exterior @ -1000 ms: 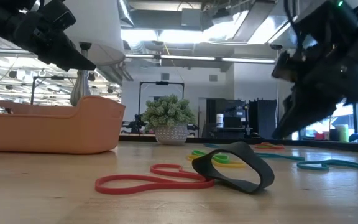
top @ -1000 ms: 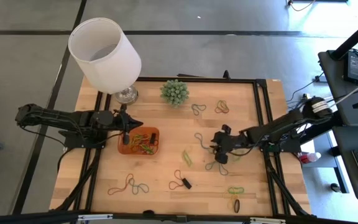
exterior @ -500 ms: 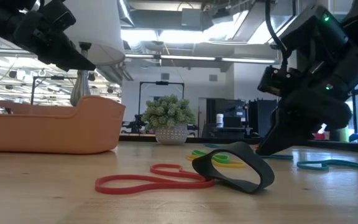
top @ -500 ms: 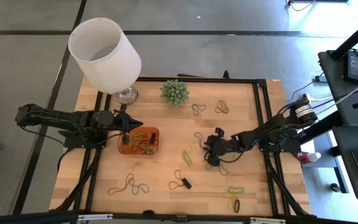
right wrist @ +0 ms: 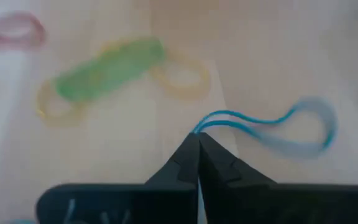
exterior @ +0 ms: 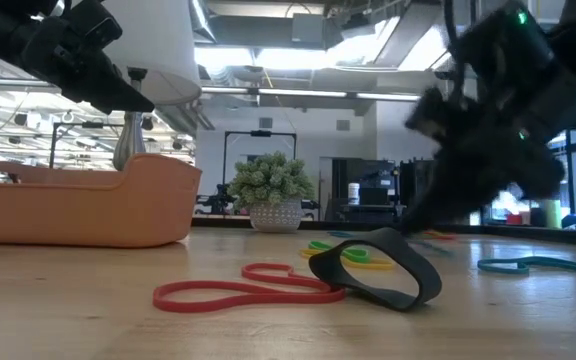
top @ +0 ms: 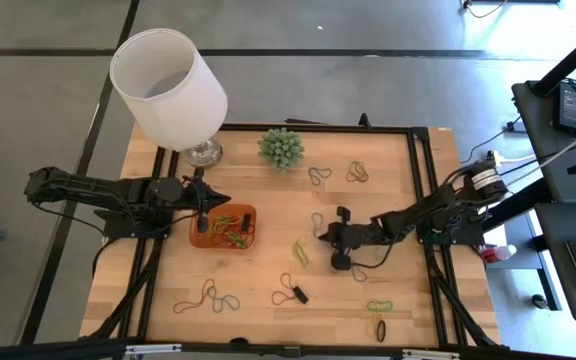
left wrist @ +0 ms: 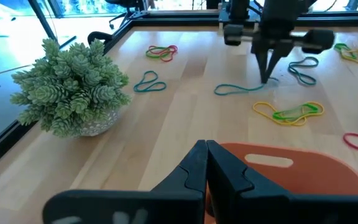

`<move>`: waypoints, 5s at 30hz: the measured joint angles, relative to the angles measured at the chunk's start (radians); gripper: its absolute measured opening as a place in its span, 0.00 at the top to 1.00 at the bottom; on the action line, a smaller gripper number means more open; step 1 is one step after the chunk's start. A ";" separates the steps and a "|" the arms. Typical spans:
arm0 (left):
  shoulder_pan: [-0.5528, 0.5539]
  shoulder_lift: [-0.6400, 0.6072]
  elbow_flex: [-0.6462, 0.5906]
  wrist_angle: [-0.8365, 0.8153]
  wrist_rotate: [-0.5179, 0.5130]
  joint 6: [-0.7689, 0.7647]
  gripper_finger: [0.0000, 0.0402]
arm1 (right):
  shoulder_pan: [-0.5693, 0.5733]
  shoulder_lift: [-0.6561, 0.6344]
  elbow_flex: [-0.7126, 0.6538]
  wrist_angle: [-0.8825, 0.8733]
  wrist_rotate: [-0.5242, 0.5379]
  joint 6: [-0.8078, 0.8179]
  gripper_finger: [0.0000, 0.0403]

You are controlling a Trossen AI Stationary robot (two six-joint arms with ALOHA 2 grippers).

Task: Pick and place rubber bands into bin
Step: Put the blue rubber band into the orange bin, then put the red rubber band into the orange bin

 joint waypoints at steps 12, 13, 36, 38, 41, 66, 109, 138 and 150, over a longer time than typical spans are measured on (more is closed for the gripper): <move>0.000 0.000 0.000 -0.004 -0.016 0.025 0.99 | -0.031 -0.038 0.389 -0.298 0.027 -0.235 1.00; 0.000 0.000 0.000 -0.004 -0.024 0.030 0.99 | -0.036 -0.034 0.429 -0.325 0.028 -0.256 1.00; 0.000 0.003 -0.001 -0.006 -0.025 0.011 0.98 | -0.162 0.470 1.171 -0.438 -0.197 -0.588 1.00; 0.000 0.003 -0.001 -0.006 -0.025 0.011 0.99 | -0.174 0.520 1.204 -0.467 -0.224 -0.585 1.00; 0.000 0.003 -0.001 -0.007 -0.021 0.011 0.98 | -0.186 0.588 1.242 -0.495 -0.237 -0.565 1.00; 0.000 0.003 -0.001 -0.007 -0.019 0.002 0.99 | -0.200 0.568 1.270 -0.647 -0.229 -0.498 0.67; 0.000 0.003 0.000 0.031 -0.028 0.002 0.99 | -0.117 -0.487 -0.285 0.033 -0.108 0.126 0.98; -0.371 0.784 0.764 -0.673 -0.005 -0.437 1.00 | -0.124 -0.490 -0.294 0.051 -0.110 -0.024 0.96; -0.703 1.014 0.851 -0.798 0.096 -1.223 0.99 | -0.124 -0.490 -0.294 0.051 -0.110 -0.065 0.96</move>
